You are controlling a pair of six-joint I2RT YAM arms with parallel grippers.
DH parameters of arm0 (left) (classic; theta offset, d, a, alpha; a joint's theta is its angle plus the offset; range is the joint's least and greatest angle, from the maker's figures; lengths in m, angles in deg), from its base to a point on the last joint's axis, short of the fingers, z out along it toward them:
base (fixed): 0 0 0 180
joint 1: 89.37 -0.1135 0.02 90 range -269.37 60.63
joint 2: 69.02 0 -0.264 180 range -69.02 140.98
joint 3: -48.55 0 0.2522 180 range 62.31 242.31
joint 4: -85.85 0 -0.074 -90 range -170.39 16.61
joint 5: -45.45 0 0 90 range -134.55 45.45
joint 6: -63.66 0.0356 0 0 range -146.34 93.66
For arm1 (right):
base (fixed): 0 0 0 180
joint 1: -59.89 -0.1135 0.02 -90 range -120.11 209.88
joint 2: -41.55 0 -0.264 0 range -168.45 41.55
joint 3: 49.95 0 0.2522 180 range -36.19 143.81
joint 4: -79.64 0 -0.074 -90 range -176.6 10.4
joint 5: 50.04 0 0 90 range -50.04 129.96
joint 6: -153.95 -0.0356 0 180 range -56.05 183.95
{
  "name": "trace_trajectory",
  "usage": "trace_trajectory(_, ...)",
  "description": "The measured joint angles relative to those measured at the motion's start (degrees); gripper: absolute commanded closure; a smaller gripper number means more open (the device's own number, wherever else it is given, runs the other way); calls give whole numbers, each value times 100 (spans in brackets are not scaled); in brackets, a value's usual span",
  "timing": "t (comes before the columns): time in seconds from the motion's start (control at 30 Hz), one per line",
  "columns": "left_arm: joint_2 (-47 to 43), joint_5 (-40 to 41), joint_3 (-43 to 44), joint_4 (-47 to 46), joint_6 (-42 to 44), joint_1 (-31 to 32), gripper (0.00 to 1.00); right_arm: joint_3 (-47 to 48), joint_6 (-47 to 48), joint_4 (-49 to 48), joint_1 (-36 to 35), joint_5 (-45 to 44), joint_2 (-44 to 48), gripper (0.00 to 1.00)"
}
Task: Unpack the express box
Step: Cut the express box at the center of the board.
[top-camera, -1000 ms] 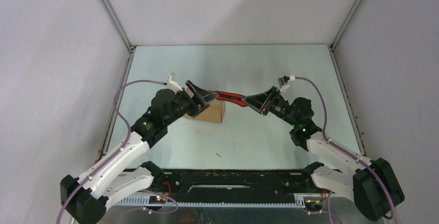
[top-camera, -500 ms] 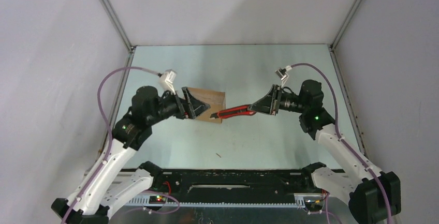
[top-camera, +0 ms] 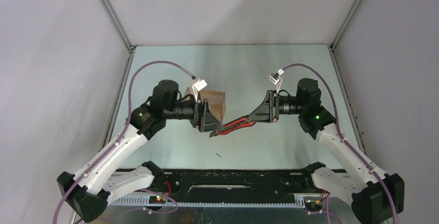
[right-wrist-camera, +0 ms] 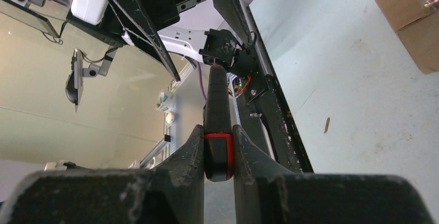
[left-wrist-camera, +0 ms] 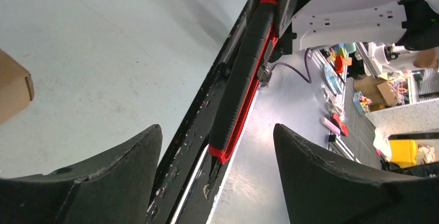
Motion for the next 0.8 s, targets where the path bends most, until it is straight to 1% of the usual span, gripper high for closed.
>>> trace_trajectory(0.17, 31, -422, -7, -245, -11, 44, 29, 24, -2, -4, 0, 116, 0, 100)
trace_trajectory(0.3, 31, -654, -74, -573, -118, 144, 32, 26, -70, -101, 13, 138, -33, 100)
trace_trajectory(0.53, 262, -686, -120, -809, -201, 476, 40, 59, -422, -549, 20, 234, -199, 100)
trace_trajectory(0.57, 293, -688, -125, -844, -227, 492, 43, 70, -439, -588, 20, 249, -212, 100)
trace_trajectory(0.63, 319, -691, -146, -903, -273, 498, 51, 107, -439, -603, 20, 260, -225, 100)
trace_trajectory(0.7, 326, -688, -160, -949, -323, 496, 63, 151, -439, -605, 17, 297, -227, 100)
trace_trajectory(0.77, 337, -688, -173, -990, -385, 496, 78, 184, -463, -625, 17, 352, -227, 100)
trace_trajectory(0.8, 350, -682, -190, -1019, -413, 496, 83, 201, -479, -638, 17, 374, -227, 100)
